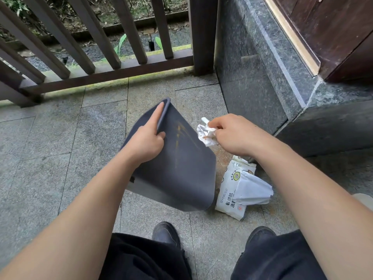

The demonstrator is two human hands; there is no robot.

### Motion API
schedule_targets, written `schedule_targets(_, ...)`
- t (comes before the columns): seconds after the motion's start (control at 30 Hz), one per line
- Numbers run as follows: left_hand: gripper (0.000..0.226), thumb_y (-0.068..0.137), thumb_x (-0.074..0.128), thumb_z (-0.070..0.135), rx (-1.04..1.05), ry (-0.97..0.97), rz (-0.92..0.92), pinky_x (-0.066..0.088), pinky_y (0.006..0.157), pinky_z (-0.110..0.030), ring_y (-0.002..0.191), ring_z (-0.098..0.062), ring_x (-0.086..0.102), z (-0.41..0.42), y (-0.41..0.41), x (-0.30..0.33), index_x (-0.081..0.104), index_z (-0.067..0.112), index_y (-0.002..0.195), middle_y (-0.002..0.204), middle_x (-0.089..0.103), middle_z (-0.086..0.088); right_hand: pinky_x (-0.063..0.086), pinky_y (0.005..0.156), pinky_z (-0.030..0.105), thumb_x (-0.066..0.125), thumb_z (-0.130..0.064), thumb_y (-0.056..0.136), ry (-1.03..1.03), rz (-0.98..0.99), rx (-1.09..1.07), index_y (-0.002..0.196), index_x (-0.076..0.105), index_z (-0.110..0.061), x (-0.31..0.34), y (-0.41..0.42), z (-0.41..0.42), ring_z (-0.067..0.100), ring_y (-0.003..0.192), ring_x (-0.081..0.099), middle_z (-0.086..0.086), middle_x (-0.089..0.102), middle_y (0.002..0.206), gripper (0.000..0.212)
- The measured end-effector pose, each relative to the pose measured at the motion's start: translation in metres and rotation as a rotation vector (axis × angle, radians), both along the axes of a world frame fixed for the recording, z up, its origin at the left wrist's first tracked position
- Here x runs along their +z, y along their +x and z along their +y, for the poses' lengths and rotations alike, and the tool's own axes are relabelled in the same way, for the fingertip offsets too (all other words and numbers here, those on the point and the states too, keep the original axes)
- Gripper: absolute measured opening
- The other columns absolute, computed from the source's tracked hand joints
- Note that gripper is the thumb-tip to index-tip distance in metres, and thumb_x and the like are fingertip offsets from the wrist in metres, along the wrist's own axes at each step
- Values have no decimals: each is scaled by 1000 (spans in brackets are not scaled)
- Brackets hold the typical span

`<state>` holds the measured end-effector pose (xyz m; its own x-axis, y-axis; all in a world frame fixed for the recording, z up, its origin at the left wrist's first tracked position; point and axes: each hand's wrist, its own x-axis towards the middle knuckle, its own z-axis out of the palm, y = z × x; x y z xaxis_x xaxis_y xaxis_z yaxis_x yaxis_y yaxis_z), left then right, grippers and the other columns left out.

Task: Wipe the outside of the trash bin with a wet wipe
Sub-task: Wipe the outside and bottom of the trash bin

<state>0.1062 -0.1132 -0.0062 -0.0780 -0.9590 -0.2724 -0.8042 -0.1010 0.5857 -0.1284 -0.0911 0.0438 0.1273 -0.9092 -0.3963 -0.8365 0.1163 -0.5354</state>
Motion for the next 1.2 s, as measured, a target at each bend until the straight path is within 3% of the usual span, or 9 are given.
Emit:
schedule_targets(0.1,79,99,50,16,28,-64,121,49,69,-28,86,-11,66,-2,6,24,14,65,149,144,48,13,43,73,30,44,-12,93,-27,-40,-37,114,66,-23,-1,-1,-1,29,103,57,3,62,109,33)
schedule_targets(0.23,76,104,53,12,55,-96,407,55,94,-35,116,-7,64,10,8,54,21,64,149,143,45,38,37,59,28,39,-6,90,-195,-100,-91,80,55,-20,-2,0,-5,28,81,49,1,56,79,24)
schedule_targets(0.37,73,106,49,7,-6,-124,536,58,59,-21,75,-12,76,22,-4,74,29,62,148,96,77,17,47,81,41,38,-8,94,-418,-212,-148,126,55,-22,-6,3,-6,32,101,56,8,67,109,39)
schedule_targets(0.5,74,105,48,2,-80,-163,565,55,60,-18,71,-7,73,31,-20,81,30,59,150,100,77,15,40,74,37,39,-11,95,-515,-280,-164,145,37,-31,-7,2,-6,33,100,58,2,65,107,54)
schedule_targets(0.57,73,104,48,0,-71,-173,573,54,62,-15,68,-1,71,31,-24,79,30,53,152,92,76,20,46,90,43,39,-11,94,-508,-309,-101,153,18,-30,-1,11,-1,34,112,58,1,64,125,65)
schedule_targets(0.73,70,104,52,3,-9,-195,531,44,111,-41,133,-19,53,28,-24,78,27,39,159,149,54,11,24,118,40,44,0,87,-543,-340,175,155,-1,-23,6,56,29,9,138,37,-6,46,149,85)
schedule_targets(0.83,69,103,53,1,74,-218,550,44,104,-21,123,1,57,26,-13,76,32,37,157,143,55,24,28,116,36,50,2,84,-524,-330,179,156,4,-18,4,75,46,23,132,47,1,51,145,88)
schedule_targets(1.0,72,103,50,-1,228,-156,548,28,112,-60,140,-44,34,23,8,68,31,43,156,153,40,-28,18,120,31,60,2,70,-592,-258,374,155,12,-5,-1,103,79,21,130,41,6,50,145,98)
schedule_targets(1.2,70,106,47,4,148,-247,542,30,119,-56,148,-27,34,22,12,71,23,44,158,159,38,18,13,121,38,52,4,72,-556,-283,378,155,-2,-8,-6,99,60,14,139,37,2,41,152,99)
